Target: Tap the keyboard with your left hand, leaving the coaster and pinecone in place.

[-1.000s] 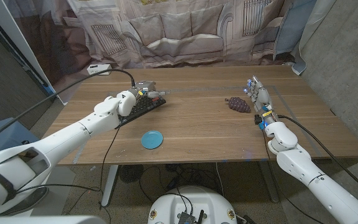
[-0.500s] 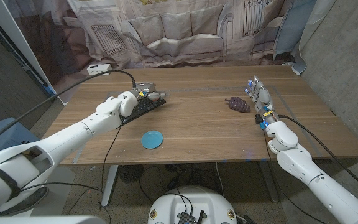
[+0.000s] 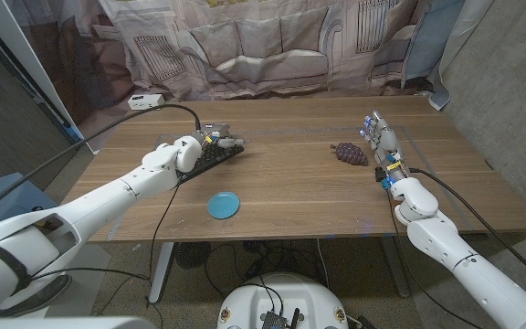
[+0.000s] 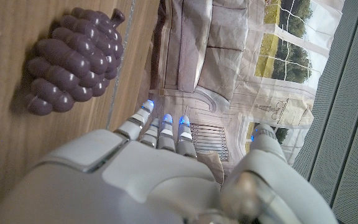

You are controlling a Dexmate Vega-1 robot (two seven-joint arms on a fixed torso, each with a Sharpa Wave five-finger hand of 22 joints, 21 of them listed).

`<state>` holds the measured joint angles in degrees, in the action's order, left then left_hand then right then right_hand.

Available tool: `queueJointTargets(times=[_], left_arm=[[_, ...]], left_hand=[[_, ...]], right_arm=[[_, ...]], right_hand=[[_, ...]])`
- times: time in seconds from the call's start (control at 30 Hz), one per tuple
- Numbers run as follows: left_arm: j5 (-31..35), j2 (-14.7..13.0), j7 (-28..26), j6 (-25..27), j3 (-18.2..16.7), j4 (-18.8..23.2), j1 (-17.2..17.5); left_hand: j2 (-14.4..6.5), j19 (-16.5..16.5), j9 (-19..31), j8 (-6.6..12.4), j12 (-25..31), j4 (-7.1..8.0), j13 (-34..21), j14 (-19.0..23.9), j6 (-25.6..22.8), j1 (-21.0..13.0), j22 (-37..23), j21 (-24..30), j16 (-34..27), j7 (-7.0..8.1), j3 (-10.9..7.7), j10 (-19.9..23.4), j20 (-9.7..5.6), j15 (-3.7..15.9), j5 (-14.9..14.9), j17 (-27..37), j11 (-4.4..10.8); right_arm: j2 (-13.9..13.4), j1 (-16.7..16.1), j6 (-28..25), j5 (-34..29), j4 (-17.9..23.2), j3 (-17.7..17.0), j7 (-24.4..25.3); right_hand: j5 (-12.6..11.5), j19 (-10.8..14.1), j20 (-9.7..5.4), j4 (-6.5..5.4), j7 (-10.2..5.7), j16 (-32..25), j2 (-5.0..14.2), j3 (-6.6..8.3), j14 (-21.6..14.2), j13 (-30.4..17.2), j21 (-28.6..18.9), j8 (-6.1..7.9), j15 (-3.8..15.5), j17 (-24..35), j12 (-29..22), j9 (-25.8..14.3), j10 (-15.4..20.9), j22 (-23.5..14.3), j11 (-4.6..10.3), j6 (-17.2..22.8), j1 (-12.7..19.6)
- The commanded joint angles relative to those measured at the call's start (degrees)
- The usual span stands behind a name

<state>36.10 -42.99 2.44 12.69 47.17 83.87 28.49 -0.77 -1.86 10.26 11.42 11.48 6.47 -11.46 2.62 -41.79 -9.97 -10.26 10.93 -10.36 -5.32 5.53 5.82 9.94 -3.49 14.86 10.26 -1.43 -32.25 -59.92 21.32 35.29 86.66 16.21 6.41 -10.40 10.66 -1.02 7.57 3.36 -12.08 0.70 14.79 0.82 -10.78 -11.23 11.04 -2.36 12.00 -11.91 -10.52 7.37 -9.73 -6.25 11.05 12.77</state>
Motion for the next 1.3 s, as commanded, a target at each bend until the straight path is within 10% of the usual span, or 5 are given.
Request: queueJointTargets(times=[0.03, 1.3], left_arm=[[-0.2, 0.0, 0.6, -0.5, 0.5, -0.9, -0.3], [-2.3, 0.4, 0.5, -0.9, 1.1, -3.1, -0.1]], left_hand=[[-0.5, -0.3, 0.2, 0.31, 0.5, 0.11, -0.2, 0.2, -0.6, -0.2, -0.2, 0.4, -0.4, 0.06, 0.26, -0.2, 0.4, 0.22, 0.3, 0.2, 0.15], [-1.1, -0.5, 0.2, 0.52, 0.7, -0.15, -0.1, 0.1, -2.2, -0.9, -0.2, 0.4, -0.4, 0.11, 0.48, -0.2, 0.45, 0.22, 0.6, 0.2, 0.24]], right_arm=[[0.1, 0.1, -0.6, 0.1, 0.2, 0.2, 0.3], [0.7, 1.8, -1.6, -0.6, -1.0, 1.3, 0.4]], right_hand=[[-0.4, 0.3, 0.21, -0.1, 0.23, 0.1, 0.63, -0.14, -0.2, -0.3, 0.1, 0.18, -0.12, 0.0, 0.1, -0.2, 0.5, -0.1, 0.09, 0.5, 0.3], [-0.4, 0.4, 0.3, -0.03, 0.31, 0.1, 0.8, -0.28, -0.3, -0.4, 0.1, 0.19, -0.1, 0.0, 0.2, -0.2, 0.6, -0.1, 0.08, 0.7, 0.4]])
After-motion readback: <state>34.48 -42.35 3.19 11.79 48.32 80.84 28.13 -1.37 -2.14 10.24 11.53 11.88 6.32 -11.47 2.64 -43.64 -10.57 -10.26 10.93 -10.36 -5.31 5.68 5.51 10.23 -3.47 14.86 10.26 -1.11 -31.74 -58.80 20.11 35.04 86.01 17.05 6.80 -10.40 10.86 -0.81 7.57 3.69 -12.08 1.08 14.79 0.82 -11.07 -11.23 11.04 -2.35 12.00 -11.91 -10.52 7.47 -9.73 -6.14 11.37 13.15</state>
